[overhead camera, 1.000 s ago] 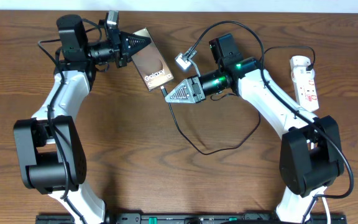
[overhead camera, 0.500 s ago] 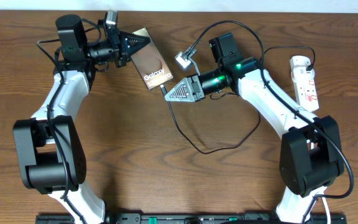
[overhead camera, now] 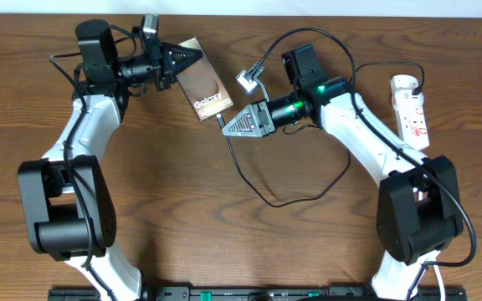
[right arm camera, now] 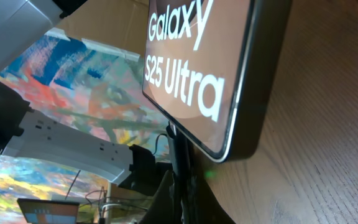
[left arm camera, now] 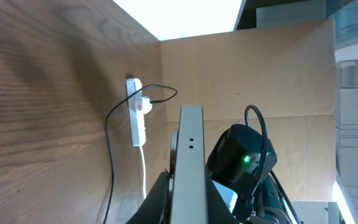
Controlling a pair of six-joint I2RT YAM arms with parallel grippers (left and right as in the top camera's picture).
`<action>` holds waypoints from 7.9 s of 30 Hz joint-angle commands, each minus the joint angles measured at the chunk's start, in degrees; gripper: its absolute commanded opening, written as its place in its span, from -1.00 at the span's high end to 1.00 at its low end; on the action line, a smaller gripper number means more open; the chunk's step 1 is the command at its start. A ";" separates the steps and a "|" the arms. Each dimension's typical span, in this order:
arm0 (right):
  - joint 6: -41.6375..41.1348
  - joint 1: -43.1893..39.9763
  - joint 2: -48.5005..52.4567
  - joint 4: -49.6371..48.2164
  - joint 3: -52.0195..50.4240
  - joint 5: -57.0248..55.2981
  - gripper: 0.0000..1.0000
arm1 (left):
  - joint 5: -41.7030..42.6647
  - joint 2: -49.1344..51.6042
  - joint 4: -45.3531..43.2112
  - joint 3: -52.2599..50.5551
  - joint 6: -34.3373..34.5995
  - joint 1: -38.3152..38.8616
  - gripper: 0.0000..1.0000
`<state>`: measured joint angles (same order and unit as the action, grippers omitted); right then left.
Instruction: Plug charger to phone and switch on socket
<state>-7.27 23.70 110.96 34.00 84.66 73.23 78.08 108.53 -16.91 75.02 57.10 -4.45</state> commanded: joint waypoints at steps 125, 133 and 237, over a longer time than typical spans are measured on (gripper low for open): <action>-6.36 -12.74 -3.39 -6.32 -0.35 -11.63 -0.21 | 5.31 -0.09 9.53 0.50 -16.28 5.18 0.85; -1.62 -14.40 -6.43 3.48 -0.33 -26.62 -0.31 | 3.10 0.02 10.01 0.52 -16.57 7.15 0.86; 1.79 -18.29 -9.49 12.24 -0.28 -36.89 -0.53 | -32.81 17.59 43.43 11.45 -38.16 21.68 0.86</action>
<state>-6.63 5.06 102.98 45.95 83.42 36.18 44.60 125.97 26.57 85.12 18.20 17.04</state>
